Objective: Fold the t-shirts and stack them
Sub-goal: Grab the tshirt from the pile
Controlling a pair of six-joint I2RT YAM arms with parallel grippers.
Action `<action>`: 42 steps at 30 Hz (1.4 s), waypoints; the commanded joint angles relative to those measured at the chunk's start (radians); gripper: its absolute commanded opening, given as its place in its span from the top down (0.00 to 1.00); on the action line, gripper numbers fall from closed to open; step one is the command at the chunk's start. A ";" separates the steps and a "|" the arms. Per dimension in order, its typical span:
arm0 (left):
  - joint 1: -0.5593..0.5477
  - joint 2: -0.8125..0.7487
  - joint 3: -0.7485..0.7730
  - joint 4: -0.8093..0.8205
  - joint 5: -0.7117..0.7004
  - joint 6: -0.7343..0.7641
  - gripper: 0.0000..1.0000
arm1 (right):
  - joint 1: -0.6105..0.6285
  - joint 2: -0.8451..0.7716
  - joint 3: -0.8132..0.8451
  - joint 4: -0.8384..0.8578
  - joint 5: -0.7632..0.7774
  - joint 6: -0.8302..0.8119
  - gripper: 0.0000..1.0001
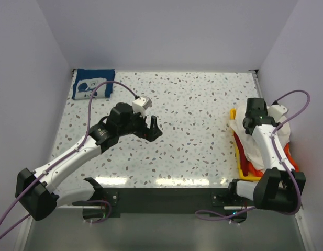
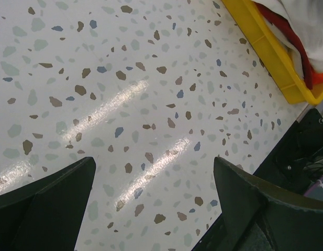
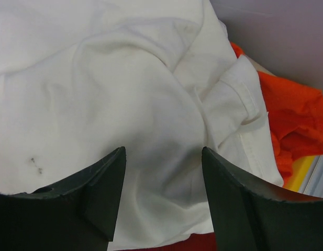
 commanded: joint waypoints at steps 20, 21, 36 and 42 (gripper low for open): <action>0.002 -0.014 -0.021 0.042 0.035 0.008 0.00 | -0.002 -0.094 -0.142 -0.025 0.063 0.261 0.39; 0.002 -0.016 -0.021 0.039 0.034 0.010 0.00 | -0.002 -0.085 -0.131 -0.028 0.059 0.256 0.47; 0.002 -0.088 -0.006 0.048 -0.041 -0.050 0.00 | 0.012 -0.130 0.456 0.054 -0.706 -0.130 1.00; 0.002 -0.109 0.039 0.051 -0.187 -0.101 0.00 | 0.353 0.091 0.864 0.062 -0.681 -0.169 1.00</action>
